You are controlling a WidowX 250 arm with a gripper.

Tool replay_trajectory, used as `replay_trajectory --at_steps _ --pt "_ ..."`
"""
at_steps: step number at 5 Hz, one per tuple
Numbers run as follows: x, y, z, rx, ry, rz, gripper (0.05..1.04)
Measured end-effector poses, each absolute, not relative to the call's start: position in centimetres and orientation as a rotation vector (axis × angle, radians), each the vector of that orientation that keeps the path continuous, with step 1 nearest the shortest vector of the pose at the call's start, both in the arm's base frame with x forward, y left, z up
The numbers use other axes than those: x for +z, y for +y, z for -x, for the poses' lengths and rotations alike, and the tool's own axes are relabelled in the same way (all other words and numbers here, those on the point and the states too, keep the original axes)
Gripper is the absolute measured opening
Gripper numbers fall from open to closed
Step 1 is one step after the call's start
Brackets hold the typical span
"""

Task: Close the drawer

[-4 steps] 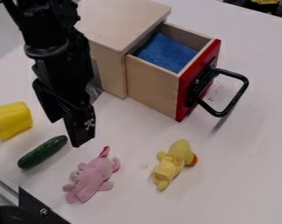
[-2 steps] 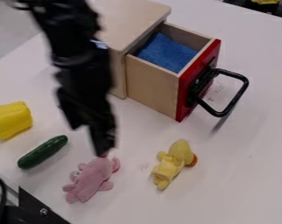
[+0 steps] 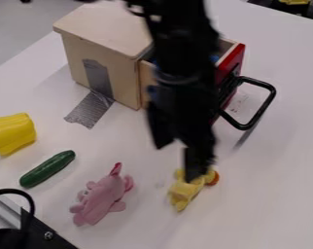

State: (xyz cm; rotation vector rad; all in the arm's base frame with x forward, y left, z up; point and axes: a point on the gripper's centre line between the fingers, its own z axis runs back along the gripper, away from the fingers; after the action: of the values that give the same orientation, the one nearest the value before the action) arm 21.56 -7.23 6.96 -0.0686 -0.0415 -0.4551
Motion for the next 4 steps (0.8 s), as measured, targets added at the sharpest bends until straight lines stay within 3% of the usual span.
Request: replay_trajectory --at_steps 1,3,4 --pt "6.5 -10.5 -24.3 -0.496 -0.079 0.059 0.999" --pt "5.2 -12.0 -30.4 -0.405 -0.129 0.009 0.999" --pt "5.9 -12.0 -32.8 -0.381 -0.162 -0.008 0.999"
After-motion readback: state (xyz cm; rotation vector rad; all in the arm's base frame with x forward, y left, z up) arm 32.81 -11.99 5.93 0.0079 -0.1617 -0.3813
